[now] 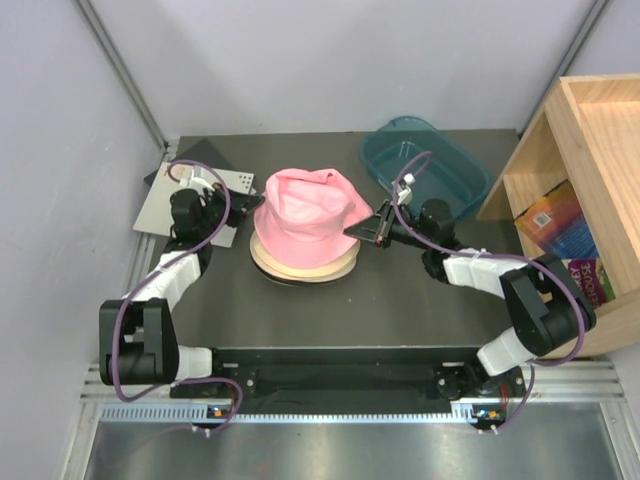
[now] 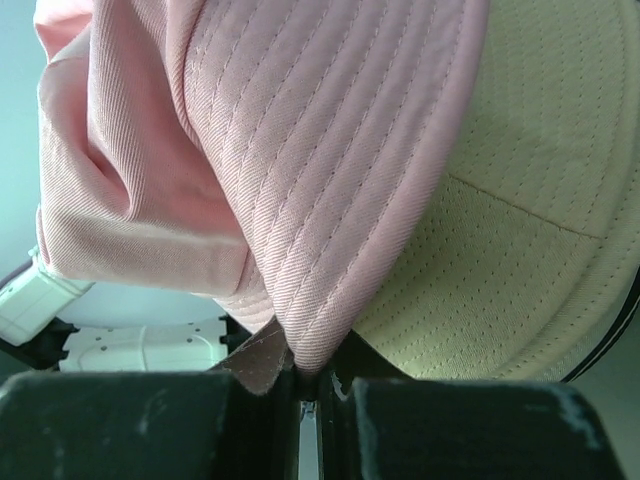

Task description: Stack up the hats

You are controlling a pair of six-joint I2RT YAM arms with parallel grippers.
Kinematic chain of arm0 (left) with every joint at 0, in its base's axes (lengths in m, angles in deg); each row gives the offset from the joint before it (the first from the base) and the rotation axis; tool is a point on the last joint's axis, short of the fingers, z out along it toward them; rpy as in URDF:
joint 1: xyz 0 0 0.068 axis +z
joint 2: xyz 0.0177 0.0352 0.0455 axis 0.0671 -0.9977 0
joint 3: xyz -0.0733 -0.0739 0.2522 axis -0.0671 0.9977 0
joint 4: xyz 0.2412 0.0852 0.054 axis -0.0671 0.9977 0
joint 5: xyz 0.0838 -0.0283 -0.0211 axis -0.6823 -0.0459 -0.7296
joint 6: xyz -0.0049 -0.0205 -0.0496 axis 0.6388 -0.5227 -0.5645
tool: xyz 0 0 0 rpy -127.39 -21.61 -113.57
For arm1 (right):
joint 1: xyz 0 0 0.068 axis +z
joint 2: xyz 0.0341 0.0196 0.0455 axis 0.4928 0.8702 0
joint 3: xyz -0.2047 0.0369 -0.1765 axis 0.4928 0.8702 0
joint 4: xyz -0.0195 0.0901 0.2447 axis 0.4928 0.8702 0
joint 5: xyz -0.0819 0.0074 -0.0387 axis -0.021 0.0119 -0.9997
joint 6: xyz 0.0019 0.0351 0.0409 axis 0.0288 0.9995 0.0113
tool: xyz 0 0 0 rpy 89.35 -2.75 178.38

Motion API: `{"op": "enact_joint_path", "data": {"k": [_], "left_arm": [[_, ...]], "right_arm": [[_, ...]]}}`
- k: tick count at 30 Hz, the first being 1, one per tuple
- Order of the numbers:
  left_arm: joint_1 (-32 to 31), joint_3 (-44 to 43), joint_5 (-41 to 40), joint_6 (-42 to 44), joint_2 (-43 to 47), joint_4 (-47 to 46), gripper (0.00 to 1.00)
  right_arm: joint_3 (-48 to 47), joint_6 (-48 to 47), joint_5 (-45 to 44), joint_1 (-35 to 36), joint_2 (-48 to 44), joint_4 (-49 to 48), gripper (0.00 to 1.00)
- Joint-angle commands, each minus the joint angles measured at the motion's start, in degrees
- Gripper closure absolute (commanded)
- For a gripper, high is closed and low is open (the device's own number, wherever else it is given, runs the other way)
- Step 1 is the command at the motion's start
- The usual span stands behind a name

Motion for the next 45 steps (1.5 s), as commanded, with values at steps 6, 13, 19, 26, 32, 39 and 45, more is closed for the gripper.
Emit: {"op": "enact_joint_path", "data": {"k": [6,13,19,26,32,39,45], "left_arm": [[1.3,4.9,-6.5,4.7,-1.0,2.8,1.0],[1.3,6.1,-7.9,6.4,-2.2,3.4,1.0],[1.1,2.3,-3.8,9.1,-7.6,-1.7,1.0],[-1.2,-7.0,8.8,13.7,-16.8,-14.1,1.0],[-4.5,-16.6,16.8,18.4,-25.1,-17.8,1.0],[-4.5,-22.4,23.5,18.1,-31.0,-22.4,1.0],[-4.5,-22.0,24.1,18.2,-30.8,-24.3,1.0]], "right_arm": [[4.3,-3.1,-2.7,3.9,0.6,0.7,1.0],[8.0,-5.4,-5.2,7.6,1.1,3.5,1.0],[6.7,-9.3,-7.0,9.9,-0.2,6.9,1.0],[2.4,-19.2,-12.2,8.6,-9.3,23.8,0.45],[0.5,-27.0,-16.9,4.7,-19.8,37.3,0.32],[1.7,-26.9,-11.8,-4.2,-22.9,32.4,0.28],[2.2,-18.3,-7.3,-4.8,-14.6,9.6,0.28]]}}
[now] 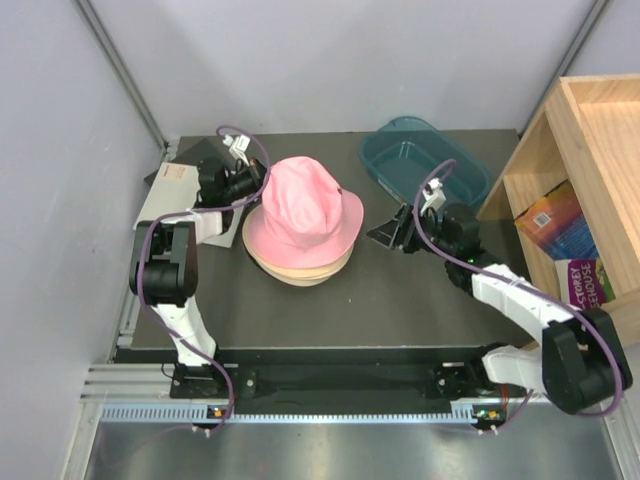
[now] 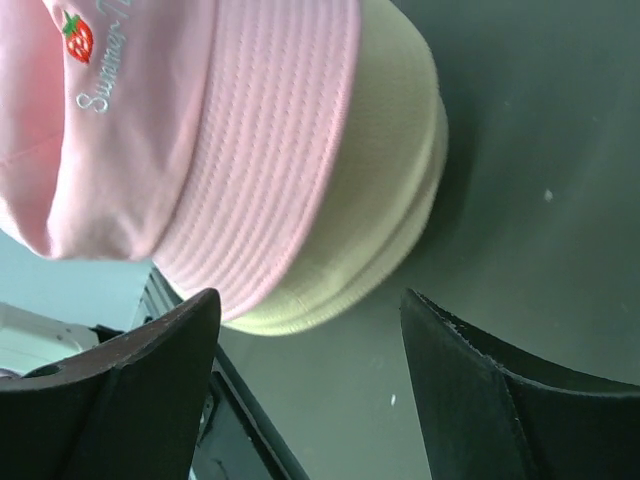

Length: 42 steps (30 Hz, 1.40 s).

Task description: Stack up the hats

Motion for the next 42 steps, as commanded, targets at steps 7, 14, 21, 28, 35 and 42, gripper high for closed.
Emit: {"op": "enact_joint_path", "data": {"k": [7,14,21,28,35,42], "left_arm": [[-0.2,-1.2,2.1,2.0,0.8,-5.8,1.0],[-0.2,-0.8,2.2,2.6,1.6,-5.5,1.0],[-0.4,-0.7,2.9,3.1,1.7,-5.5,1.0],[-0.4,-0.4,3.4,2.7,2.9,-5.9,0.99],[-0.4,-1.9,-8.5,10.2,11.6,14.7,0.21],[-0.4,-1.1,-40.3,11.0,28.5,41.3,0.07]], "right_arm": [[-0.9,9.8,4.1,-0.3,13.9,-35.7,0.27],[-1.0,13.7,5.5,-0.1,21.6,-48.2,0.28],[-2.2,20.8,7.2,0.7,28.1,-57.8,0.39],[-2.1,24.7,7.4,1.2,31.3,-60.0,0.93],[0.9,24.0,6.4,1.4,30.4,-58.1,1.0],[3.0,20.4,4.5,2.6,27.0,-54.0,1.0]]}}
